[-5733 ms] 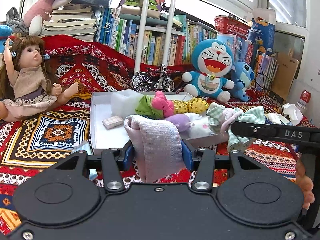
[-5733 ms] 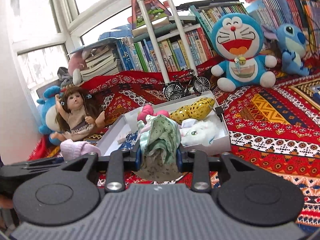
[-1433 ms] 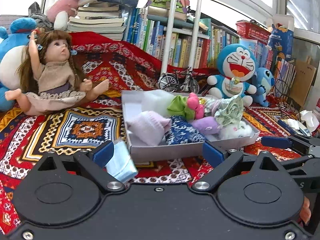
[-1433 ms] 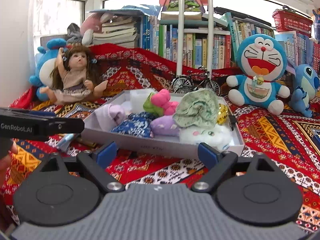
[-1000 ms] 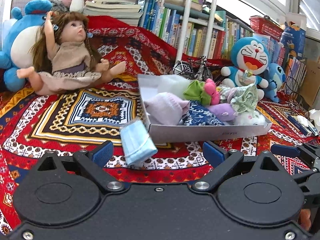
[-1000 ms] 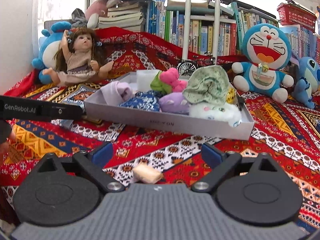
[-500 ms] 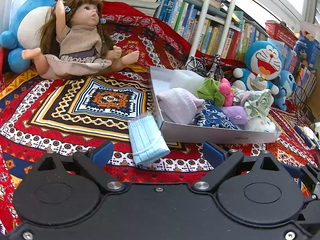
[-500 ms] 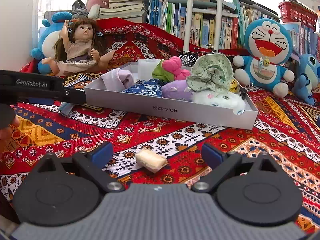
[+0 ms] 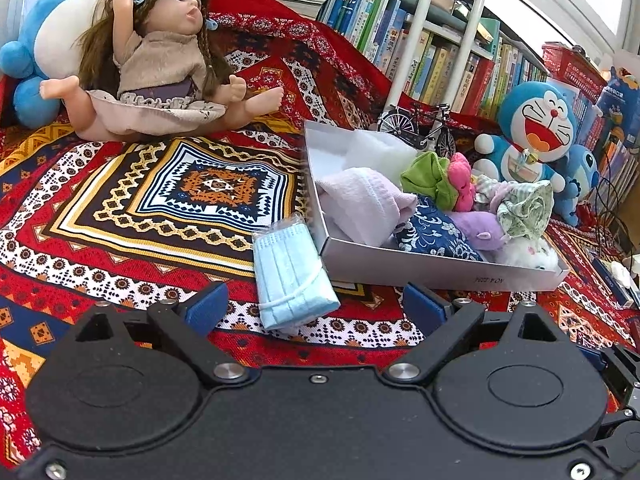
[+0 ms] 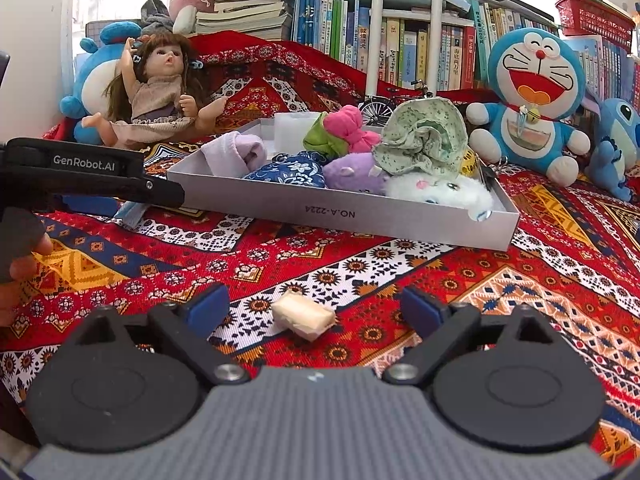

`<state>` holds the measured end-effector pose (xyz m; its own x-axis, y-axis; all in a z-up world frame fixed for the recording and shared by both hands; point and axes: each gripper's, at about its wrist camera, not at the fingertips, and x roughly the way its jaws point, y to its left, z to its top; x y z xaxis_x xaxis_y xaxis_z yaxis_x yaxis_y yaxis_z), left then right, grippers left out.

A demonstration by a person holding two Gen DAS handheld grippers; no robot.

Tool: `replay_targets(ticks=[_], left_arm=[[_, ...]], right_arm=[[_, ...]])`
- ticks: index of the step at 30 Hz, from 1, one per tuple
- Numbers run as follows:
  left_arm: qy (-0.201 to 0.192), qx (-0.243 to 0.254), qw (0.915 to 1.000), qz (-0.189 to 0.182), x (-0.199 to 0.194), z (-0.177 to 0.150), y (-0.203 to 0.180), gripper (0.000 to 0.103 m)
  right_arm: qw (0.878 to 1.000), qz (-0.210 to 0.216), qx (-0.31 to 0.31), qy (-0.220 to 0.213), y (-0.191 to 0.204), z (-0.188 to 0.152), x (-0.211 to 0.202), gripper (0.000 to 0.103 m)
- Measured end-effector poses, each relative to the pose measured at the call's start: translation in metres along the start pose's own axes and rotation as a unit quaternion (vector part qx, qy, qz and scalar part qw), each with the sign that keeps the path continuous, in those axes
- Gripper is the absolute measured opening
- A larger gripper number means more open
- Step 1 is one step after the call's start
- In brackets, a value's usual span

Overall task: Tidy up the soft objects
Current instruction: 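Grasp the blue face-mask packet with the left tool while the right tool grasps the beige block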

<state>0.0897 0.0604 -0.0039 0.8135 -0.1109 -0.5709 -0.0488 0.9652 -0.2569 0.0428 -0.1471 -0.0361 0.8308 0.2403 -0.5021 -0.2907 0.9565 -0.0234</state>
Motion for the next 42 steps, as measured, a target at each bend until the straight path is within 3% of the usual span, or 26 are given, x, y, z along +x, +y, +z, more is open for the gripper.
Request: replay_targets(ticks=[5, 13, 21, 42], left_arm=[[0.001, -0.002, 1.0, 0.006, 0.001, -0.001, 0.0, 0.084], [0.0, 0.0, 0.9999, 0.017, 0.0, -0.001, 0.001, 0.059], [0.001, 0.0, 0.9997, 0.025, -0.001, -0.001, 0.002, 0.041], [-0.04, 0.017, 0.9983, 0.039, -0.021, 0.005, -0.004, 0.039]], right_arm=[[1.0, -0.001, -0.004, 0.0, 0.001, -0.001, 0.0, 0.094], [1.0, 0.0, -0.001, 0.0, 0.001, -0.001, 0.0, 0.092], [1.0, 0.0, -0.003, -0.001, 0.001, -0.001, 0.0, 0.088], [1.0, 0.009, -0.013, -0.008, 0.006, -0.003, -0.013, 0.081]])
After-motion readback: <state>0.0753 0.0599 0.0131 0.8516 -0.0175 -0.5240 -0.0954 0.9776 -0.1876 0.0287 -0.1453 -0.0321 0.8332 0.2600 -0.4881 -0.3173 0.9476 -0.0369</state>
